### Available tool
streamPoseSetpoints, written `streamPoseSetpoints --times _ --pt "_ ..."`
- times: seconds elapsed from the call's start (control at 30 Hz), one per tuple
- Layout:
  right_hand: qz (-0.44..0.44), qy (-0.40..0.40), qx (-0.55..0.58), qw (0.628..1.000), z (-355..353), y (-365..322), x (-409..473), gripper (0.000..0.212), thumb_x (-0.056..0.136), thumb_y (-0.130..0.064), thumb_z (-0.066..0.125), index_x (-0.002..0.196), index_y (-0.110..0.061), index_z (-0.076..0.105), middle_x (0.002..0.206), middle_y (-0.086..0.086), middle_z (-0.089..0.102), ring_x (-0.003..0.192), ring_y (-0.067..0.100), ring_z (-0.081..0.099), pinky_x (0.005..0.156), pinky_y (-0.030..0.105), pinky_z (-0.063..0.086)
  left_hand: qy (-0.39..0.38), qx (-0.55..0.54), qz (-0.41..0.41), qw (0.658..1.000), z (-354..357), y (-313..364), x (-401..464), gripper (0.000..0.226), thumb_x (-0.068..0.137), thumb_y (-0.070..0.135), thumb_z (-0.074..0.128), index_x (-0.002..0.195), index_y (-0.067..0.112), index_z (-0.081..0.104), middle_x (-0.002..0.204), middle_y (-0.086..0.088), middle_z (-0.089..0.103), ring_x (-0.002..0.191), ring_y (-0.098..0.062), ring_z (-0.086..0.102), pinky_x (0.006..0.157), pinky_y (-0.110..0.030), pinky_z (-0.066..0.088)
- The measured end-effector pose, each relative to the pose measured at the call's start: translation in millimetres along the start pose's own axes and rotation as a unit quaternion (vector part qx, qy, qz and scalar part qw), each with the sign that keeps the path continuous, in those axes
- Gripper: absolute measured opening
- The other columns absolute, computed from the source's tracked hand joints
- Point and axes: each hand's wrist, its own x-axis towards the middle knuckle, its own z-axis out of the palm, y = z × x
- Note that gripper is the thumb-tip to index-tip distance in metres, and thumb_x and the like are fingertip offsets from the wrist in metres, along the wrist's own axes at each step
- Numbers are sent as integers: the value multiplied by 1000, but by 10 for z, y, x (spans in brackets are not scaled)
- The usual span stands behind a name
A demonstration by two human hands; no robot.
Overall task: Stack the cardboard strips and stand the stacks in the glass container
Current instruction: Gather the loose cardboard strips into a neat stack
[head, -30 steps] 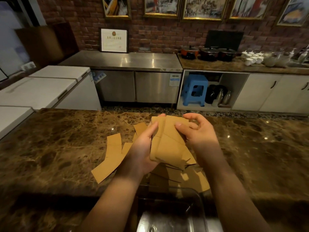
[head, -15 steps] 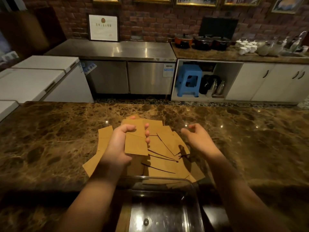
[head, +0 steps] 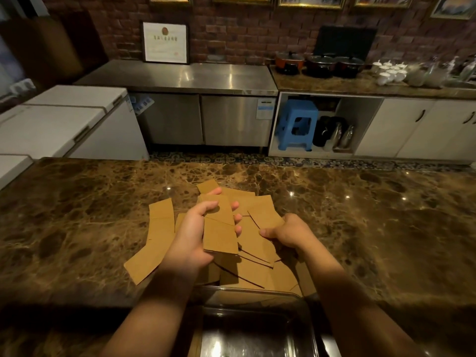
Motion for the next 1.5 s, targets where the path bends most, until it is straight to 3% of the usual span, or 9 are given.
streamPoseSetpoints --times 0.13,0.27,0.47,0.6,0.77,0.87,1.1,1.2,1.5 --pt "-20 29 114 993 -173 103 -59 28 79 -28 84 93 -14 63 88 7 73 77 23 72 70 41 62 9 -11 1 1000 28 -9 15 31 100 19 45 126 25 61 105 -22 73 71 -32 69 60 -39 58" --pt "-34 43 186 981 -416 178 -142 17 84 -19 80 90 -13 64 78 3 72 54 8 68 36 17 46 13 -29 1 999 44 -23 28 32 99 19 46 129 25 58 97 -22 74 69 -32 69 60 -41 57" --pt "-71 108 255 958 -719 216 -274 21 85 -18 78 96 -16 60 91 2 70 85 22 70 73 39 59 24 -48 17 998 57 -16 19 30 100 18 47 127 25 58 88 -20 74 65 -30 68 59 -39 57" --pt "-105 146 340 923 -832 179 -419 27 88 -21 76 111 -21 62 93 2 73 83 21 73 70 41 62 20 -47 32 998 93 6 -2 31 99 16 50 127 25 58 89 -19 73 65 -29 67 56 -38 57" --pt "-152 158 403 889 -810 16 -662 18 91 -20 72 90 -33 59 104 5 73 96 26 72 88 48 59 22 -25 50 998 168 10 -3 32 98 10 53 126 26 58 94 -19 71 66 -29 66 57 -38 54" --pt "-176 161 431 870 -816 -115 -815 18 92 -22 71 90 -35 59 102 0 71 99 23 71 87 45 58 15 -17 64 998 166 38 -7 33 96 8 55 122 27 60 87 -16 75 65 -29 68 55 -38 56" --pt "-180 106 498 842 -741 -304 -958 15 91 -19 71 96 -30 63 105 1 74 98 21 72 84 42 59 33 50 103 993 144 113 -14 30 87 16 72 110 36 69 103 -14 76 73 -26 71 55 -37 57" --pt "-178 115 521 827 -773 -326 -949 15 91 -16 71 94 -28 64 100 1 75 85 20 76 71 37 61 53 77 136 986 110 191 -23 32 85 20 75 111 38 68 101 -11 77 74 -23 72 54 -36 57" --pt "-143 63 572 805 -720 -424 -947 16 90 -15 71 105 -18 67 89 3 80 82 21 78 66 39 63 -14 32 75 997 223 134 -92 35 72 37 79 106 38 73 95 -8 79 84 -34 75 61 -43 58"
